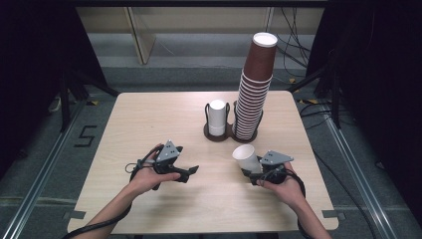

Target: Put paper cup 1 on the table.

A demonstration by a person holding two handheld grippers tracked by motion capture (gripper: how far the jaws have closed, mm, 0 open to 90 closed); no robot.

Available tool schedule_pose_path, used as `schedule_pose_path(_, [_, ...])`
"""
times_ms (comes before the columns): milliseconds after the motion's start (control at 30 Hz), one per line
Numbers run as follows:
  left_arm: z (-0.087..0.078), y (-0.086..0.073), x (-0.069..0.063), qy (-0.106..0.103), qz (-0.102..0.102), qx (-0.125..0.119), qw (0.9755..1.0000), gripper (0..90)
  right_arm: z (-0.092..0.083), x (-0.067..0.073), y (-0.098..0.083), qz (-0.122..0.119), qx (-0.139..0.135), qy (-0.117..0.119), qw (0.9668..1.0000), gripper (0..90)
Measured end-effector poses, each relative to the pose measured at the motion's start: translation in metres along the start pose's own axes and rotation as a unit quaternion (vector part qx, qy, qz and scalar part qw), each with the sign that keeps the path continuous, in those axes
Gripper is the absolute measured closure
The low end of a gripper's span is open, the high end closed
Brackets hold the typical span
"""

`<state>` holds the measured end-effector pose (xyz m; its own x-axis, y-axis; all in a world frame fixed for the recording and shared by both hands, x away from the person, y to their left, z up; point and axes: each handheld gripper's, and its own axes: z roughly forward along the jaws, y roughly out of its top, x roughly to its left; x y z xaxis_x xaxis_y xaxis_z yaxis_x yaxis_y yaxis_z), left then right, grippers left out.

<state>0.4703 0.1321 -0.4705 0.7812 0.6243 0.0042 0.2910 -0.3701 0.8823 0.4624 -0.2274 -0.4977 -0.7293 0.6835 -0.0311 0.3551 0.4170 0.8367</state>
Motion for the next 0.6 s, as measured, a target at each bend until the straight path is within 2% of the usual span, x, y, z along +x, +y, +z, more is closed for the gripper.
schedule_pose_path(133, [0.0003,0.0,-0.0012,0.002,0.002,0.002,1.0,8.0,-0.0008,-0.0001,-0.0006,0.001,0.0,0.0,1.0,32.6])
schedule_pose_path(167, [0.0004,0.0,-0.0014,0.001,0.002,0.002,1.0,8.0,-0.001,-0.0012,-0.0006,-0.008,-0.002,-0.002,1.0,32.4])
schedule_pose_path(200, [0.0006,-0.0002,-0.0017,0.001,0.001,0.001,1.0,8.0,-0.0014,-0.0001,-0.001,0.001,0.0,-0.001,1.0,32.2])
schedule_pose_path(367, [0.0005,-0.0005,-0.0016,0.001,0.002,0.001,1.0,8.0,-0.0028,0.0005,-0.002,0.002,0.003,-0.001,1.0,31.5])
schedule_pose_path(400, [0.0003,-0.0005,-0.0015,0.002,0.002,0.002,1.0,8.0,-0.0035,-0.0007,-0.0018,-0.006,0.002,-0.004,1.0,31.3])
schedule_pose_path(433, [-0.0001,-0.0005,-0.0012,0.002,0.003,0.002,1.0,8.0,-0.0039,-0.0002,-0.0025,-0.004,0.003,-0.003,1.0,31.2])
schedule_pose_path(467, [-0.0003,-0.0005,-0.0012,0.002,0.002,0.003,1.0,8.0,-0.0053,0.0018,-0.0035,0.009,0.008,0.0,0.9999,31.0])
schedule_pose_path(500, [-0.0003,-0.0006,-0.001,0.002,0.002,0.002,1.0,8.0,-0.0059,-0.0004,-0.0039,-0.007,0.006,-0.001,1.0,30.9])
schedule_pose_path(533, [-0.0002,-0.0006,-0.0008,0.002,0.002,0.003,1.0,8.0,-0.0071,0.002,-0.005,0.01,0.01,-0.001,0.9999,30.6])
schedule_pose_path(567, [0.0,-0.0005,-0.0009,0.002,0.002,0.002,1.0,8.0,-0.008,0.0,-0.0054,-0.003,0.009,-0.005,0.9999,30.3])
schedule_pose_path(600, [0.0002,-0.0006,-0.0011,0.002,0.002,0.002,1.0,8.0,-0.0094,0.0022,-0.0064,0.014,0.017,-0.001,0.9997,29.8])
